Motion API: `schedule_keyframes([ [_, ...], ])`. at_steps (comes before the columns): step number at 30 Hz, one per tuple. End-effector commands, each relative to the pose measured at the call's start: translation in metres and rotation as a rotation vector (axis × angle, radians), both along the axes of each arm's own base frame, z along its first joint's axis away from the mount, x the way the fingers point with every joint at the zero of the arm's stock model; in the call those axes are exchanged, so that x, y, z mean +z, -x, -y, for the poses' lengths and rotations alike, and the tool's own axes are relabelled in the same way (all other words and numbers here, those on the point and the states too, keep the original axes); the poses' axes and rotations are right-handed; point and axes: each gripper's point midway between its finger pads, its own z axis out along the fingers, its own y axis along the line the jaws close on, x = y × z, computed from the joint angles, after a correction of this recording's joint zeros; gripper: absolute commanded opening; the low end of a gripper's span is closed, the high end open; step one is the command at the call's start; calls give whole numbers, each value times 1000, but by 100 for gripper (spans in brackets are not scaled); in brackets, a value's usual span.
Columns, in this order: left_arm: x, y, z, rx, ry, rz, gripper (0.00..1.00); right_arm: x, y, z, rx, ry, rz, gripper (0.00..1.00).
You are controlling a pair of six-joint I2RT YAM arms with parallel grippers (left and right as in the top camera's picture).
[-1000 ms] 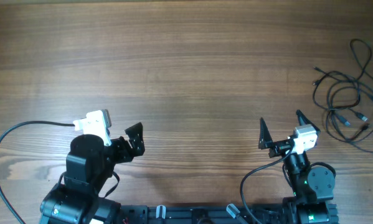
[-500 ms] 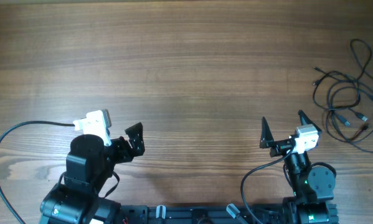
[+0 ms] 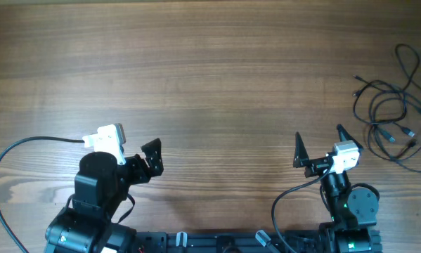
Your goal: Untangle cables
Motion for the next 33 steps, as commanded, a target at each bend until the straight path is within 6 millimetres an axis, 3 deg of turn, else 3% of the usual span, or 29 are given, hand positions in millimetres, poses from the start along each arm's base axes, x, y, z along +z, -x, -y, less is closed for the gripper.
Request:
schedule_keyframes([
  [1, -1, 0, -2, 3, -14, 3, 100, 3, 0, 4, -22, 12, 16, 100],
  [12, -4, 2, -3, 4, -19, -12, 100, 3, 0, 4, -22, 11, 16, 100],
  [17, -3, 4, -26, 103, -2, 22, 100, 3, 0, 4, -22, 12, 16, 100],
  [26, -3, 5, -57, 246, 45, 276, 100, 3, 0, 4, -22, 12, 16, 100],
  [33, -5, -7, -58, 244, 72, 472, 100, 3, 0, 4, -22, 11, 16, 100],
])
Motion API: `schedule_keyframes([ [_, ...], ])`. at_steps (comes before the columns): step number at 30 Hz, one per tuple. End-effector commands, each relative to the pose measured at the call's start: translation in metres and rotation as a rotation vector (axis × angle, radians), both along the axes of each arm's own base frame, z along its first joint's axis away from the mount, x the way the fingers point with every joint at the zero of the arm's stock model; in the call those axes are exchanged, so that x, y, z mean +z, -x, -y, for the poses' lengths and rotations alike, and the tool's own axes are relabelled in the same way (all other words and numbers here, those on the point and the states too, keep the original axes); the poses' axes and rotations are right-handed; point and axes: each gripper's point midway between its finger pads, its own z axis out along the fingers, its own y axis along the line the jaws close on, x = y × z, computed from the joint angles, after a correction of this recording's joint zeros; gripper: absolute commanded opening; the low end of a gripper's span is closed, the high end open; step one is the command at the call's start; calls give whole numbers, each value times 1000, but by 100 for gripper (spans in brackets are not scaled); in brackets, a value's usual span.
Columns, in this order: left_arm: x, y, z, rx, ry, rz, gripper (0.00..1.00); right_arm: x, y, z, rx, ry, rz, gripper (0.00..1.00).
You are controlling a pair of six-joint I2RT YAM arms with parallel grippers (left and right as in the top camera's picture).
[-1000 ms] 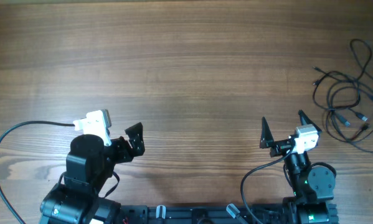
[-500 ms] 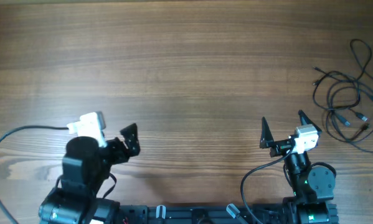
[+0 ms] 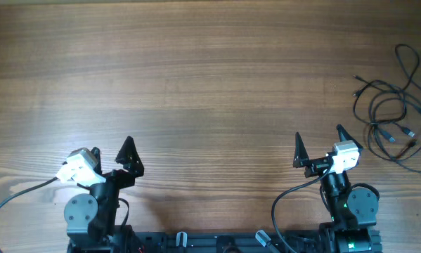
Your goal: Untangle cables
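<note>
A tangle of thin black cables (image 3: 391, 116) with small plugs lies at the far right of the wooden table (image 3: 210, 77), its loops running out to the table's right edge. My right gripper (image 3: 321, 143) stands open near the front edge, left of and nearer than the cables, with nothing between its fingers. My left gripper (image 3: 113, 152) is drawn back at the front left, far from the cables. Its fingers (image 3: 129, 153) appear spread and hold nothing.
Each arm's own grey lead curls on the table beside its base: one at the front left (image 3: 13, 197), one at the front right (image 3: 287, 200). The arm bases stand along the front edge.
My left arm has drawn back towards its base: its gripper was further right and now sits further left, turned to point up the table. The right arm and the cables have not moved.
</note>
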Motion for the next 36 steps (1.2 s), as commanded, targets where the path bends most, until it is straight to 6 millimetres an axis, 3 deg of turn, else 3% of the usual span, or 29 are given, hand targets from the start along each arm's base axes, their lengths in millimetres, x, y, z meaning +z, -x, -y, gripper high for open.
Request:
schedule_keyframes([
  [1, -5, -10, 3, -21, -3, 70, 100, 4, 0, 4, -22, 11, 19, 100],
  [11, 19, -27, 4, -31, -178, 370, 100, 3, 0, 4, -22, 11, 18, 100],
  [15, 18, -27, 10, -70, -303, 372, 100, 3, 0, 4, -22, 11, 18, 100],
  [18, 5, -28, 13, -97, -353, 321, 100, 3, 0, 4, -22, 11, 18, 100],
  [22, -35, -29, 17, -149, -338, 164, 100, 4, 0, 4, -22, 11, 19, 100],
  [36, -36, -29, 18, -150, -289, 158, 100, 4, 0, 4, -22, 11, 19, 100],
])
